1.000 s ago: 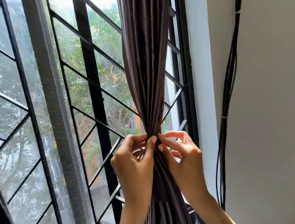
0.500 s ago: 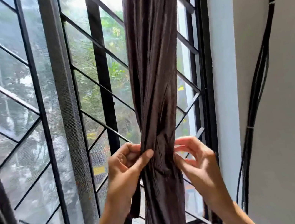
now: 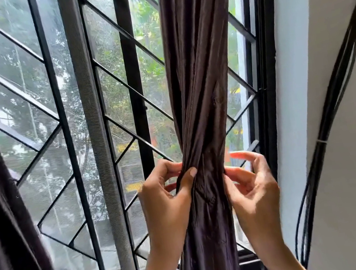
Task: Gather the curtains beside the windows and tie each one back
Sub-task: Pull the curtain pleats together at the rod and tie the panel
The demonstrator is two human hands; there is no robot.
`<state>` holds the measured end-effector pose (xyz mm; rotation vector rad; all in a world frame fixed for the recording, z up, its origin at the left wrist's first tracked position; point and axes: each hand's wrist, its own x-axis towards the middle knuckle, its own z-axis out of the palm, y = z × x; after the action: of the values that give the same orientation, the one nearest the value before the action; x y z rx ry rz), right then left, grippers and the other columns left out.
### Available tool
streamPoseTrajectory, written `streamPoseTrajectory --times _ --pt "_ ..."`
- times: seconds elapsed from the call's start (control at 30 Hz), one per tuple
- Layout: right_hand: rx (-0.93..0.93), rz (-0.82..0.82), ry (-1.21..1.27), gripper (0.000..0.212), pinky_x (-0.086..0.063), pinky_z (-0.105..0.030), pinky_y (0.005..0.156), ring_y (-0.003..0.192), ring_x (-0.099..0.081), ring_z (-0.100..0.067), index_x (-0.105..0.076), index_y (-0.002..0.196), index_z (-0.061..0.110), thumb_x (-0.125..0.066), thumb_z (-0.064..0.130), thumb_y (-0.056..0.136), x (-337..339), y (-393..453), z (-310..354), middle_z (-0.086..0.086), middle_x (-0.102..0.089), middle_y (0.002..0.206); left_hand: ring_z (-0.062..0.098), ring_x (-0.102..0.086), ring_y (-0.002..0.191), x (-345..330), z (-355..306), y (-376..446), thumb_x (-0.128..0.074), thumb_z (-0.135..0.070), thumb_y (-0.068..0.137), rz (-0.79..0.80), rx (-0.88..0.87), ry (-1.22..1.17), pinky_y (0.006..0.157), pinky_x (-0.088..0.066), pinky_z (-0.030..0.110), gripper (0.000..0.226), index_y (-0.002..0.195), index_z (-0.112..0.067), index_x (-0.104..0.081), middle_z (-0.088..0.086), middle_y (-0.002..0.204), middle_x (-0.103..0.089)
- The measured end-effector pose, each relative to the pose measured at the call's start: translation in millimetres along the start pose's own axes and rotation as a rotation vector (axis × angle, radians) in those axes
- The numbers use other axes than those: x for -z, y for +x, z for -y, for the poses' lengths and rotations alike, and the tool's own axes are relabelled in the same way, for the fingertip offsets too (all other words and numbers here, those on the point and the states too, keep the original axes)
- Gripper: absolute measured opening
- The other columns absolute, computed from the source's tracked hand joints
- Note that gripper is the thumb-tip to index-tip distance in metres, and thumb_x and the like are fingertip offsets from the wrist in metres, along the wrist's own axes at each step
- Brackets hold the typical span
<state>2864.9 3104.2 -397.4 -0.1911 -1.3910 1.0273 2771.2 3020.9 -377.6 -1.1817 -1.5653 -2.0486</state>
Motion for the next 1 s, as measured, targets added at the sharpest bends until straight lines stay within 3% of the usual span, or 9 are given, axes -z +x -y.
streamPoseTrajectory --times 0.1,0.23,0.33,0.43,0.57,0.63,0.7,0.77,1.0 --pt "0.063 0.002 -0.117 0.026 -0.055 -0.019 0.068 0.077 -0.070 -0.005 -0.062 0.116 0.018 -0.063 0.013 0.090 3.1 -3.1 0.5 0.006 -0.074 0.085 0.010 -0.064 0.072 -3.6 -1.4 -6.3 -0.079 -0.013 0.072 -0.039 0.049 0.010 0.064 -0.055 0.028 0.022 0.074 -0.027 -0.063 -0.004 0.077 -0.066" --pt "0.210 0.015 -0.292 0.041 -0.043 -0.009 0.070 0.083 -0.061 0.005 -0.073 0.090 0.022 -0.045 0.052 0.093 1.4 -16.6 3.0 0.025 -0.065 0.083 0.014 -0.067 0.068 -8.1 -4.1 -10.8 -0.079 -0.012 0.073 -0.031 0.106 -0.010 0.064 -0.055 0.031 0.019 0.075 -0.024 -0.065 -0.005 0.072 -0.069" --pt "0.208 0.010 -0.278 0.023 -0.050 -0.022 0.082 0.100 -0.064 -0.007 -0.075 0.097 0.027 -0.058 0.041 0.089 -0.3 -15.6 2.0 0.015 -0.067 0.103 0.014 -0.067 0.066 -10.7 -4.9 -13.4 -0.077 -0.008 0.075 -0.031 0.144 -0.053 0.064 -0.053 0.030 0.023 0.078 -0.027 -0.064 -0.005 0.071 -0.070" --pt "0.095 -0.048 -0.138 0.011 -0.056 -0.038 0.072 0.089 -0.067 -0.011 -0.076 0.090 0.028 -0.068 0.030 0.083 -1.3 -14.8 -0.4 0.007 -0.064 0.099 0.010 -0.065 0.063 -13.8 -10.2 -19.7 -0.076 -0.008 0.075 -0.054 0.120 -0.060 0.063 -0.050 0.027 0.021 0.076 -0.026 -0.065 -0.008 0.070 -0.069" --pt "0.015 -0.205 0.051 0.037 -0.054 -0.022 0.067 0.079 -0.070 -0.008 -0.069 0.113 0.030 -0.076 0.019 0.079 -7.6 -21.6 -1.8 0.005 -0.074 0.089 0.001 -0.064 0.063 -22.3 -19.0 -33.0 -0.074 -0.004 0.076 -0.119 0.060 -0.037 0.059 -0.048 0.016 0.020 0.077 -0.022 -0.065 -0.016 0.071 -0.068" --pt "0.040 -0.238 0.108 0.029 -0.051 -0.016 0.066 0.080 -0.069 -0.007 -0.070 0.111 0.034 -0.071 0.029 0.082 -9.9 -26.1 -1.1 0.002 -0.075 0.090 0.001 -0.064 0.065 -26.0 -16.5 -37.1 -0.073 -0.009 0.077 -0.170 0.017 0.002 0.061 -0.051 0.020 0.018 0.080 -0.025 -0.064 -0.016 0.073 -0.068" --pt "0.069 -0.203 0.117 0.019 -0.047 -0.017 0.065 0.077 -0.066 -0.009 -0.075 0.097 0.027 -0.062 0.037 0.086 -13.2 -29.9 3.6 -0.003 -0.073 0.088 0.003 -0.066 0.071 -27.5 -12.3 -38.8 -0.068 -0.019 0.076 -0.202 -0.014 0.042 0.064 -0.054 0.026 0.015 0.086 -0.029 -0.064 -0.013 0.079 -0.070" --pt "0.060 -0.185 0.138 0.011 -0.046 -0.016 0.064 0.075 -0.064 -0.008 -0.074 0.084 0.020 -0.065 0.026 0.088 -12.3 -28.2 4.0 0.001 -0.070 0.085 0.007 -0.068 0.081 -28.6 -7.9 -40.4 -0.066 -0.021 0.076 -0.212 -0.024 0.027 0.071 -0.056 0.032 0.017 0.090 -0.031 -0.064 -0.011 0.089 -0.071" --pt "-0.122 -0.081 0.240 0.015 -0.053 -0.028 0.073 0.085 -0.069 -0.033 -0.077 0.087 0.004 -0.070 0.000 0.075 -2.2 -16.1 -11.5 -0.020 -0.072 0.091 0.004 -0.066 0.093 -32.1 -13.5 -45.3 -0.063 -0.016 0.077 -0.168 -0.068 0.020 0.079 -0.052 0.027 0.015 0.084 -0.029 -0.063 -0.020 0.108 -0.067"
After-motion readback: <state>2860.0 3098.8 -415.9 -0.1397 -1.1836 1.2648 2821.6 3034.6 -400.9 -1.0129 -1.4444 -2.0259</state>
